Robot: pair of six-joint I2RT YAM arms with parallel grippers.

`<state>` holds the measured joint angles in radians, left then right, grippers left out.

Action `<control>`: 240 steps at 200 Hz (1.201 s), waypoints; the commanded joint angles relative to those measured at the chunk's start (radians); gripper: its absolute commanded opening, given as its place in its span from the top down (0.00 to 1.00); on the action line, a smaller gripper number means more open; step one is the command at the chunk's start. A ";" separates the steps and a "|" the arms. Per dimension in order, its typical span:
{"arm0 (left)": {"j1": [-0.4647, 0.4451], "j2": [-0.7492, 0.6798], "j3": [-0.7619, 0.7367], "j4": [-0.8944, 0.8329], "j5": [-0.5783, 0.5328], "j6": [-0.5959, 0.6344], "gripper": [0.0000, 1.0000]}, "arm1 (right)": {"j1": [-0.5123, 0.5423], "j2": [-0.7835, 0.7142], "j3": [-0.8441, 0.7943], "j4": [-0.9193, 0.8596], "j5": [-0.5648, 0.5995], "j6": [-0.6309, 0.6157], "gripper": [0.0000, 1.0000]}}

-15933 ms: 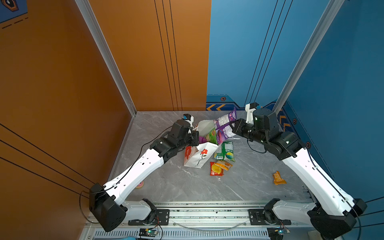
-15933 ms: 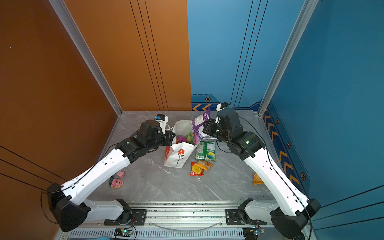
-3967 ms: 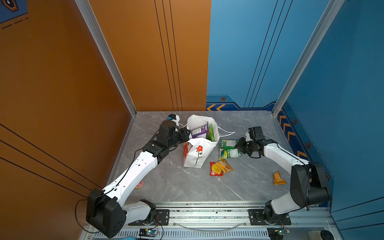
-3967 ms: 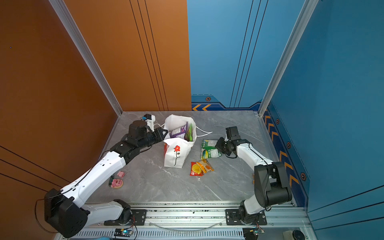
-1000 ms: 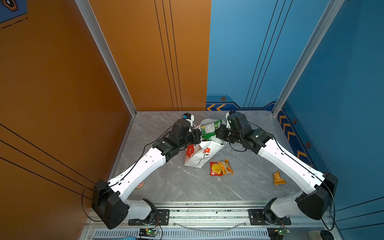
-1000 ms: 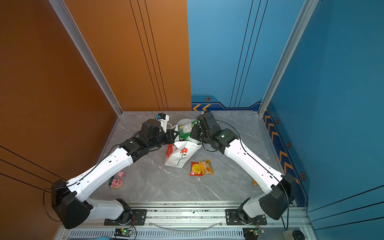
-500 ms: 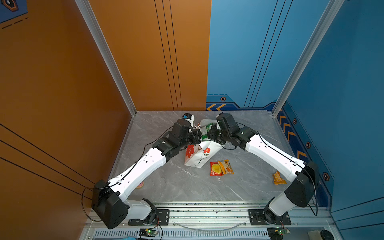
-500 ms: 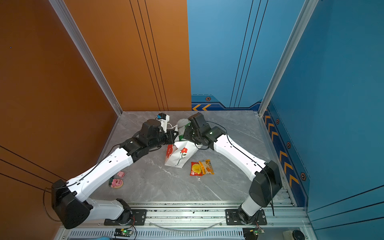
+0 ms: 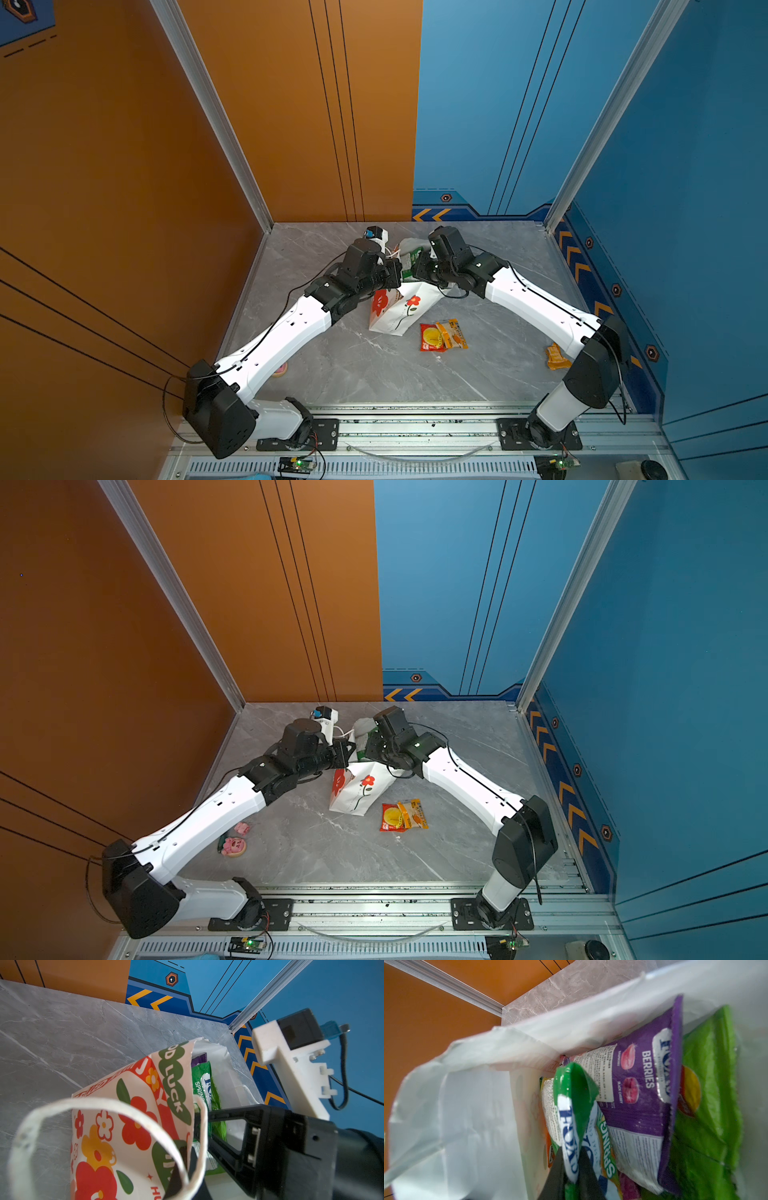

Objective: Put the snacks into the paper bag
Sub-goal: 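Release the green tea bag and raise the right gripper from the paper bag, then push the snacks down inside the paper bag with the right gripper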

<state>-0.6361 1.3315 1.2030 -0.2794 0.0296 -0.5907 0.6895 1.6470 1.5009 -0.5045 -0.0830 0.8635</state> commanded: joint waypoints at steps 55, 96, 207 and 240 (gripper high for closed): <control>-0.001 -0.049 0.000 0.059 -0.003 0.015 1.00 | 0.004 -0.016 0.061 -0.053 0.050 -0.064 0.64; 0.015 -0.060 -0.015 0.066 -0.002 0.006 1.00 | -0.023 -0.064 0.115 -0.179 0.038 -0.182 0.54; 0.050 -0.066 -0.042 0.080 0.013 -0.028 1.00 | -0.150 -0.171 -0.006 -0.305 0.222 -0.325 0.32; 0.051 -0.066 -0.043 0.080 0.011 -0.031 1.00 | -0.150 -0.155 -0.052 -0.273 0.192 -0.311 0.28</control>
<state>-0.5915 1.2938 1.1625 -0.2657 0.0303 -0.6182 0.5396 1.4803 1.4830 -0.7715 0.1097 0.5636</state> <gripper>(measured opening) 0.044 0.717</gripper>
